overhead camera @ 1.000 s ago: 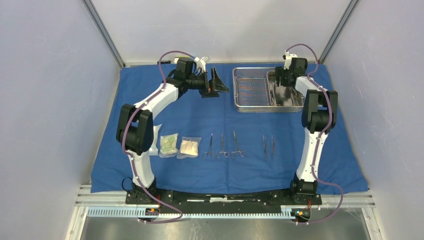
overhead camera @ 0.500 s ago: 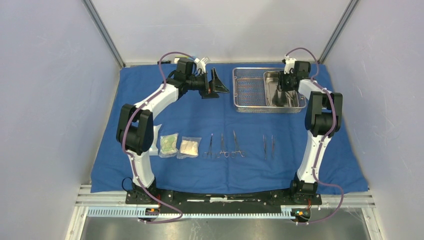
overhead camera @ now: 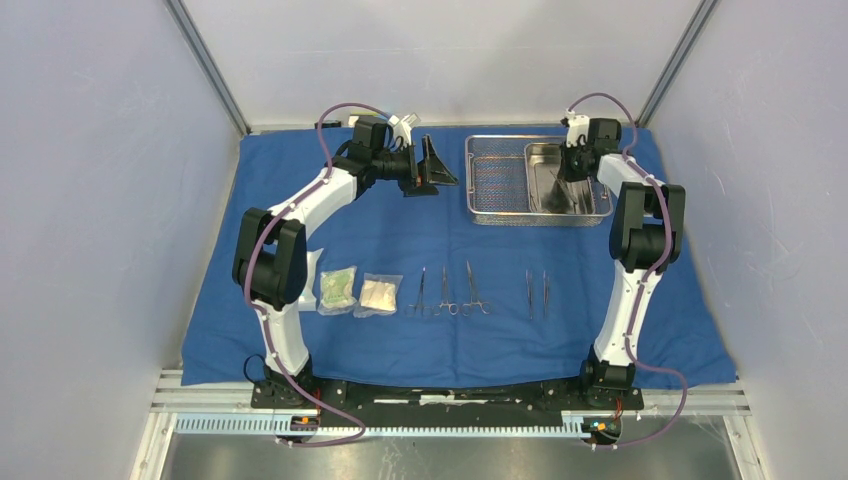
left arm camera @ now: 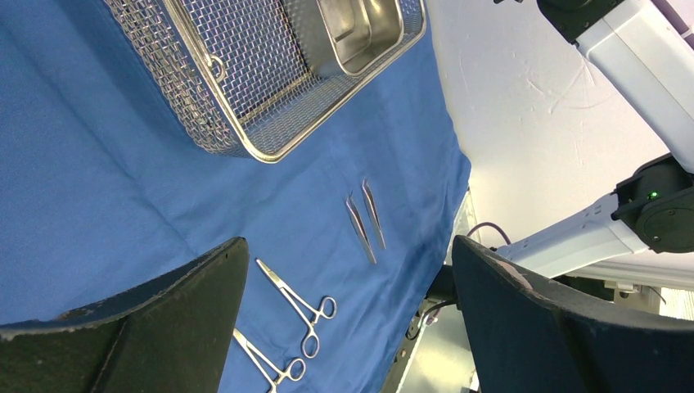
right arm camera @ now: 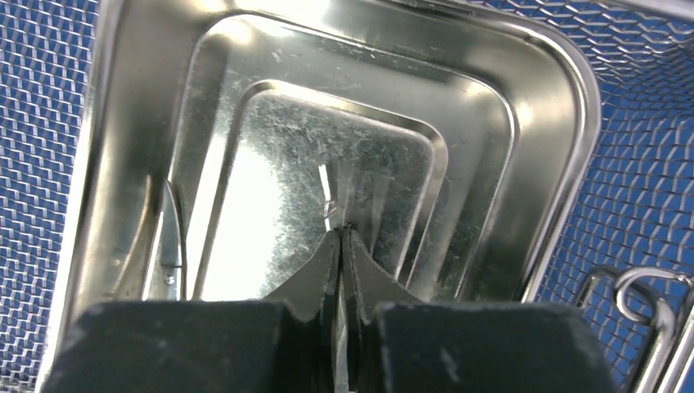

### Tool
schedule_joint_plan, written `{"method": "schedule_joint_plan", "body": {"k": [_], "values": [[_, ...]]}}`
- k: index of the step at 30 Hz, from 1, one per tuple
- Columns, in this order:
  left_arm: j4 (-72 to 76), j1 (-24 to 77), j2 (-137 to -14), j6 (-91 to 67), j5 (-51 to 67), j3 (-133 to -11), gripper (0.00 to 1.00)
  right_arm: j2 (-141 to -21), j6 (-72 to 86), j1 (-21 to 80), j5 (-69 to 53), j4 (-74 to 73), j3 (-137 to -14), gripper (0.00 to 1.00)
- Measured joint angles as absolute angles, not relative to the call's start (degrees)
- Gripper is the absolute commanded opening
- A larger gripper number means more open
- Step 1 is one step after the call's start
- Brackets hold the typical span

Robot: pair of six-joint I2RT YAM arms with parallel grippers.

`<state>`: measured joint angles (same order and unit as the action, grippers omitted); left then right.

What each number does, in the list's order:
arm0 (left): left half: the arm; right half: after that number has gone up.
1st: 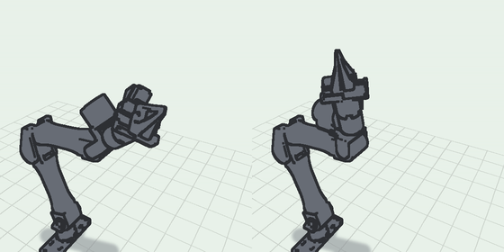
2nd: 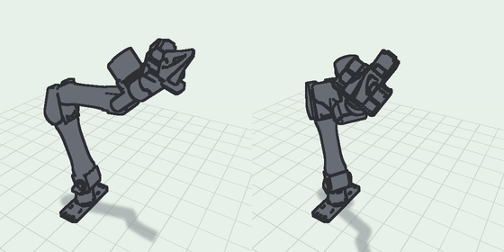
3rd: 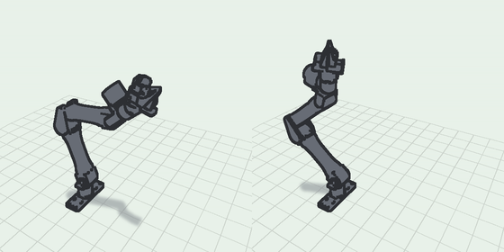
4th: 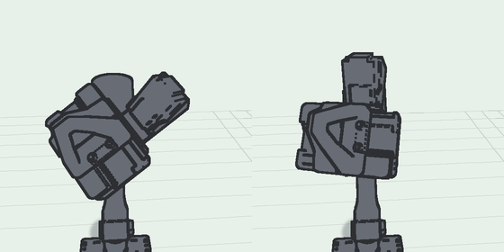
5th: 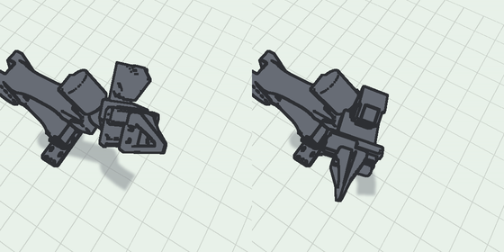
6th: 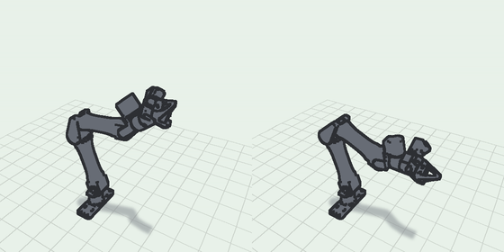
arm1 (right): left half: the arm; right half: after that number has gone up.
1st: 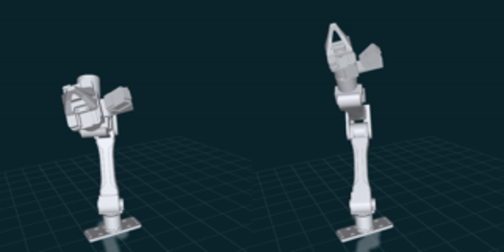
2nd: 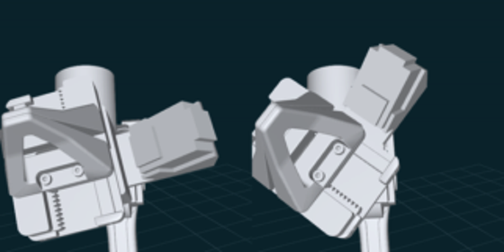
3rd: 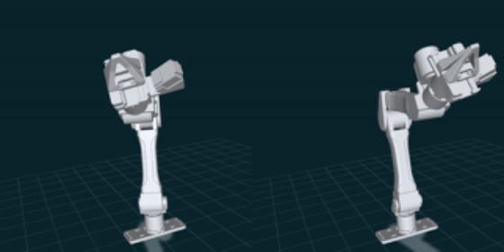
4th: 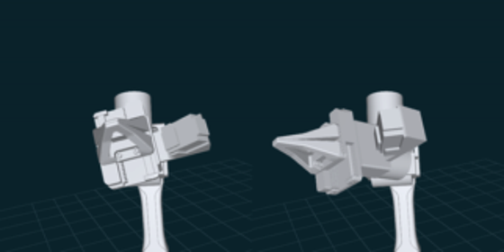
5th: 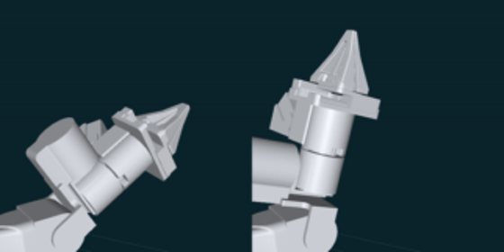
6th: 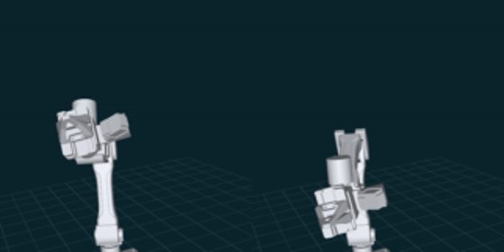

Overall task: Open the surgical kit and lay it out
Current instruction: Pick up the medical item from the container.

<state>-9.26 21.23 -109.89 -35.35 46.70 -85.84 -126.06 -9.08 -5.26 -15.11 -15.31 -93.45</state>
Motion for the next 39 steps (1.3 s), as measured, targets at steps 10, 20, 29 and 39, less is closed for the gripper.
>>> {"method": "schedule_joint_plan", "body": {"k": [10, 20, 29, 39], "values": [[-9.3, 21.2, -109.9, -35.4, 46.7, -85.8, 1.00, -126.2, -9.6, -5.3, -18.3, -16.2, -93.9, 0.00], [-9.4, 21.2, -109.9, -35.3, 46.5, -85.8, 1.00, -126.2, -9.9, -5.2, -21.1, -16.4, -94.0, 0.00], [-9.5, 21.2, -109.9, -32.4, 43.4, -85.9, 1.00, -124.7, -10.0, -5.2, -23.6, -15.9, -93.8, 0.00], [-9.7, 21.2, -109.9, -29.8, 42.2, -89.7, 1.00, -112.7, -10.4, -4.9, -28.1, -10.0, -91.0, 0.00]]}}
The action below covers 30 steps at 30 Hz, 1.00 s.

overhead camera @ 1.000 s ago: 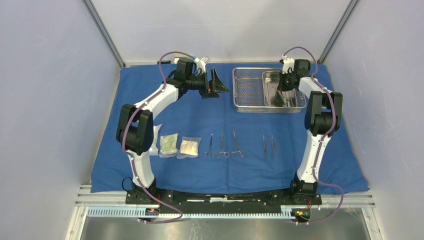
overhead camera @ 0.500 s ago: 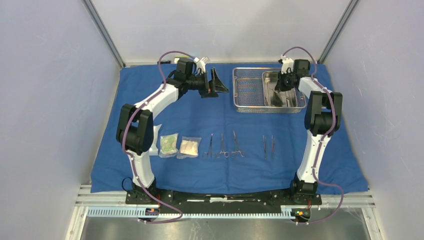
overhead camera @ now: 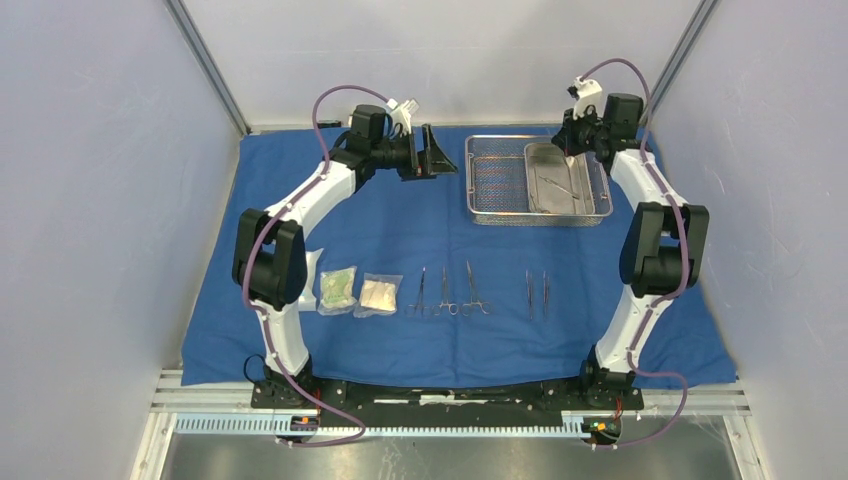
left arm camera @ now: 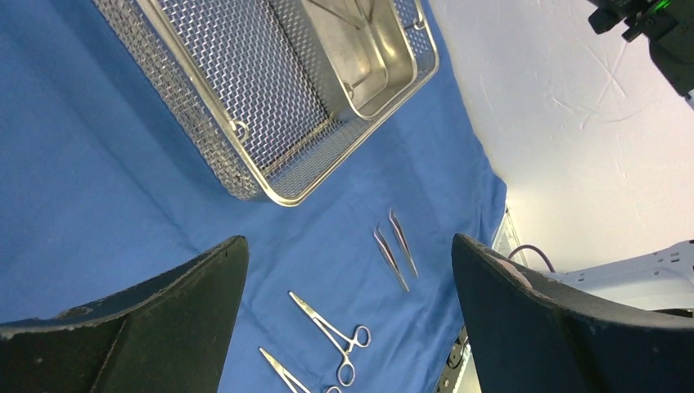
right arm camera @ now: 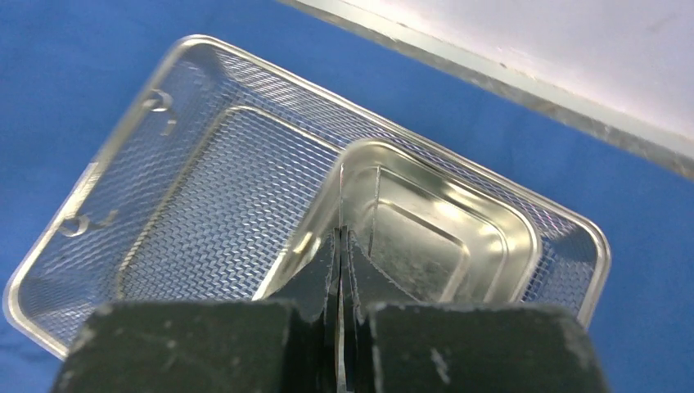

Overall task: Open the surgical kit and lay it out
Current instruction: Pick up the medical item from the container.

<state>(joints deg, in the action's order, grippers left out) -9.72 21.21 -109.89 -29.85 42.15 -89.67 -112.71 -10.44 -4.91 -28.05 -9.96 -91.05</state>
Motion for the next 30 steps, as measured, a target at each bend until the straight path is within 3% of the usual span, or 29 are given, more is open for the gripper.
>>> {"method": "schedule_joint_plan", "body": {"k": [8, 15, 18, 20, 24, 30], "values": [[-6.8, 21.2, -109.9, -29.8, 45.5, -92.2, 0.91, -105.8, -10.3, -3.0, -43.4, -4.2, -83.2, 0.00], [-0.9, 21.2, -109.3, -29.7, 50.3, -91.1, 0.80, -98.1, -5.6, 5.5, -57.5, 4.2, -73.8, 0.00], [2.6, 21.3, -107.7, -29.9, 52.5, -88.6, 0.79, -95.7, 8.5, 7.9, -63.1, 21.0, -66.5, 0.00], [6.9, 21.5, -105.8, -30.8, 53.7, -85.3, 0.79, -95.8, 24.8, 8.1, -65.1, 40.3, -60.6, 0.00], [14.6, 21.8, -101.2, -33.3, 55.0, -78.7, 0.80, -101.4, 55.2, 8.2, -66.7, 67.4, -59.0, 0.00], [18.4, 22.0, -96.3, -33.3, 55.0, -75.3, 0.80, -101.1, 61.0, 9.6, -66.3, 73.2, -56.4, 0.00]]}}
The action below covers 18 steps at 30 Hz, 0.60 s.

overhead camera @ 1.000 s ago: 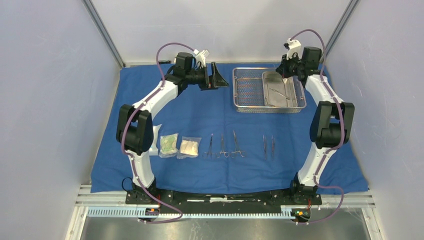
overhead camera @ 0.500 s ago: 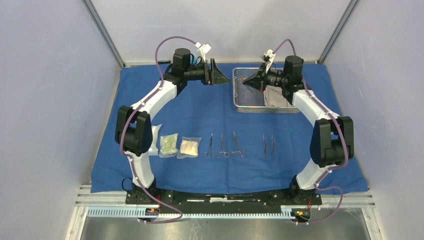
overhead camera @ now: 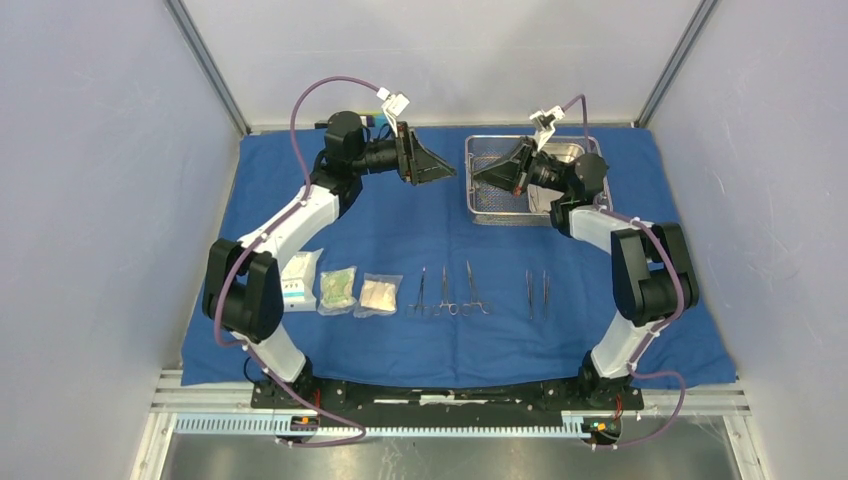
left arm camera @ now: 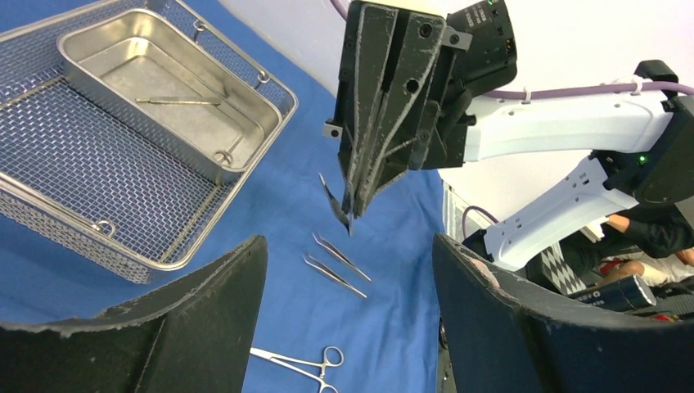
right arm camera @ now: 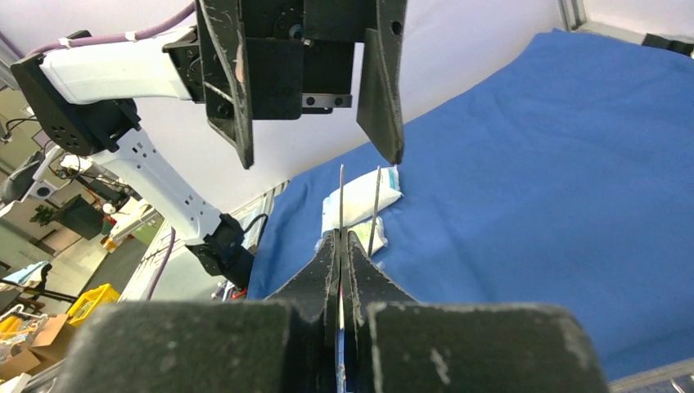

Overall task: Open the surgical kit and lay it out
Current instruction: Pick up the medical item from the container.

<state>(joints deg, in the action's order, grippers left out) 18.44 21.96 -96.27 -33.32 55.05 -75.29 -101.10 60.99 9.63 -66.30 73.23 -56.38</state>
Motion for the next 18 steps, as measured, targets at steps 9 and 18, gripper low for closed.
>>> {"method": "schedule_joint_plan", "body": {"k": [9, 18], "values": [[18.5, 22.0, -95.2, -32.8, 52.5, -73.3, 0.81, -95.4, 56.9, 13.2, -64.5, 67.8, -54.4, 0.00], [23.7, 23.7, -95.0, -34.4, 53.1, -68.5, 0.78, -93.1, 55.1, 13.9, -64.0, 64.1, -50.8, 0.00]]}}
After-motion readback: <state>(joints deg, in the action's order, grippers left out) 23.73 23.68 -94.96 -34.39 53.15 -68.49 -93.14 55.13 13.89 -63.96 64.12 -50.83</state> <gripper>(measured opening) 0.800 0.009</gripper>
